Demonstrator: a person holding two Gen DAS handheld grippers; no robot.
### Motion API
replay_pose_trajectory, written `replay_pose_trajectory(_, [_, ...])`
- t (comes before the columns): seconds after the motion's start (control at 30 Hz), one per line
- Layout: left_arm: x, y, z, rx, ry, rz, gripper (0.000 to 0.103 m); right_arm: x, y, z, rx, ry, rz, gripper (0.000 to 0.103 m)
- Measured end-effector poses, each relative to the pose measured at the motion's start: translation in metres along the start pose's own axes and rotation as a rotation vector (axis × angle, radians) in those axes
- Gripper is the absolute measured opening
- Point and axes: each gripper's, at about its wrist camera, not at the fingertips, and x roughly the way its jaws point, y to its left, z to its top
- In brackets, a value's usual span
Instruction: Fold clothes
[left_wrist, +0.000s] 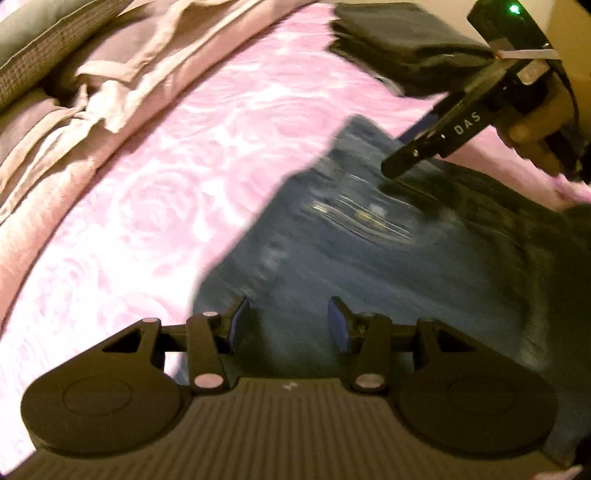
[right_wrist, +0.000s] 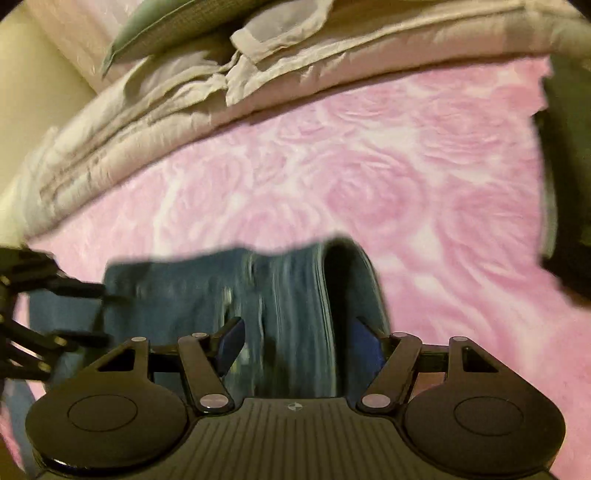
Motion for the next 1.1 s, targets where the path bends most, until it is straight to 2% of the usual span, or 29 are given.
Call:
replay_pose_trajectory(0.03, [0.009, 0.007, 0.006, 0.002, 0.009, 0.010, 0.041, 0.009, -0.005, 0.007, 0.035, 0.007, 0.017, 0.042])
replay_pose_trajectory(0.07, [0.018, 0.014, 0.012, 0.003, 0.018, 0.020, 0.041, 0.013, -0.009, 0.014, 0.067, 0.013, 0.025, 0.022])
replay_pose_trajectory(0.13, [0.035, 0.023, 0.017, -0.001, 0.066, 0.020, 0.037, 0.012, -0.015, 0.025, 0.097, 0.009, 0.025, 0.011])
replay_pose_trajectory(0.17, [0.043, 0.027, 0.019, -0.005, 0.087, 0.013, 0.036, 0.008, -0.016, 0.031, 0.101, -0.008, 0.016, 0.011])
replay_pose_trajectory(0.27, [0.046, 0.032, 0.032, 0.013, 0.051, 0.020, 0.036, -0.016, -0.024, 0.056, 0.115, -0.101, -0.033, 0.010])
replay_pose_trajectory(0.37, [0.056, 0.041, 0.049, -0.003, 0.024, 0.042, 0.035, -0.009, -0.046, 0.084, 0.137, -0.093, -0.035, 0.010])
replay_pose_trajectory(0.5, [0.068, 0.048, 0.060, -0.037, 0.018, 0.066, 0.038, 0.015, -0.067, 0.088, 0.176, -0.028, -0.031, 0.010])
replay_pose_trajectory(0.53, [0.066, 0.047, 0.060, -0.040, 0.016, 0.070, 0.038, 0.017, -0.071, 0.087, 0.187, -0.020, -0.027, 0.015])
replay_pose_trajectory(0.57, [0.062, 0.044, 0.059, -0.035, 0.011, 0.068, 0.038, 0.008, -0.070, 0.083, 0.186, -0.039, -0.022, 0.025])
replay_pose_trajectory(0.6, [0.056, 0.039, 0.056, -0.021, 0.006, 0.062, 0.038, -0.003, -0.066, 0.078, 0.174, -0.057, -0.041, 0.056])
replay_pose_trajectory(0.63, [0.048, 0.033, 0.054, -0.015, 0.001, 0.040, 0.038, -0.015, -0.062, 0.071, 0.162, -0.073, -0.055, 0.076])
replay_pose_trajectory(0.7, [0.033, 0.020, 0.050, -0.011, -0.010, -0.014, 0.038, -0.045, -0.052, 0.048, 0.130, -0.088, -0.059, 0.076])
replay_pose_trajectory(0.77, [0.016, -0.006, 0.045, 0.006, -0.023, -0.117, 0.038, -0.074, -0.042, 0.018, 0.095, -0.074, -0.063, 0.076])
replay_pose_trajectory(0.9, [-0.006, -0.073, 0.034, 0.088, -0.033, -0.342, 0.038, -0.108, -0.025, -0.052, 0.014, 0.077, -0.103, 0.076])
replay_pose_trajectory(0.93, [-0.007, -0.091, 0.032, 0.120, -0.027, -0.388, 0.038, -0.112, -0.022, -0.067, 0.008, 0.115, -0.112, 0.069])
replay_pose_trajectory(0.97, [-0.002, -0.107, 0.028, 0.155, -0.012, -0.400, 0.038, -0.114, -0.021, -0.081, 0.006, 0.150, -0.121, 0.062])
replay_pose_trajectory(1.0, [0.005, -0.123, 0.025, 0.191, 0.006, -0.401, 0.038, -0.112, -0.023, -0.090, 0.018, 0.172, -0.125, 0.049])
replay_pose_trajectory(1.03, [0.011, -0.138, 0.021, 0.227, 0.024, -0.402, 0.038, -0.108, -0.025, -0.095, 0.022, 0.180, -0.127, 0.045])
replay_pose_trajectory(1.1, [0.025, -0.157, 0.013, 0.288, 0.047, -0.342, 0.033, -0.101, -0.028, -0.105, 0.032, 0.196, -0.132, 0.043])
